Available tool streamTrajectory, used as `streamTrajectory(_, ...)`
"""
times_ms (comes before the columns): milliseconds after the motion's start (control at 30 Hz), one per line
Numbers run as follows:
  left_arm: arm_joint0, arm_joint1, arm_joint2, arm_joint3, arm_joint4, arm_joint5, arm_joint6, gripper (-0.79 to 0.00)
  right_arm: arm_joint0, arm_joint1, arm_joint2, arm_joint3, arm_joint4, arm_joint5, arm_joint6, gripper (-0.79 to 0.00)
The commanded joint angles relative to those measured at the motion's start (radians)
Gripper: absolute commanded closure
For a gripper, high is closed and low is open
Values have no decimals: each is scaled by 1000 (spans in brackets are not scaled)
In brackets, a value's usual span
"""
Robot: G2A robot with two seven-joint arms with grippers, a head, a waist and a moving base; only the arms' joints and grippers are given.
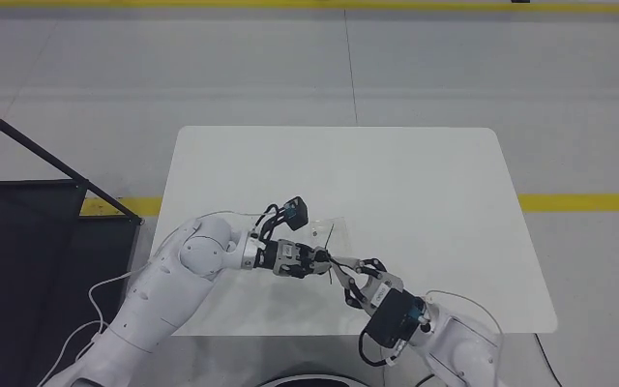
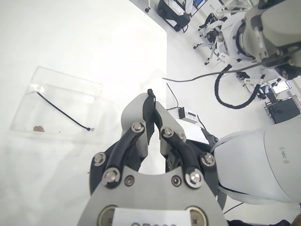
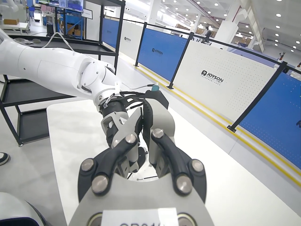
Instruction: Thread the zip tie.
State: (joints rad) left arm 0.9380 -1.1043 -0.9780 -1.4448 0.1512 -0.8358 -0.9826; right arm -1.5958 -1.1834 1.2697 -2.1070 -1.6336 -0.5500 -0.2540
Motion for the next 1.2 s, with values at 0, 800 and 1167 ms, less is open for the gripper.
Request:
streamTrajectory(0, -24, 3, 18, 7, -10, 8, -10, 0, -1, 4, 23, -5, 4, -24, 3, 0)
streamTrajectory(800, -144, 35, 147, 71, -73, -26, 25, 0, 23, 31, 69, -48, 32, -240, 81, 0)
streamTrajectory(1167, -144, 35, 147, 71, -73, -26, 25, 0, 86, 36, 28, 2, -8, -220, 59, 0)
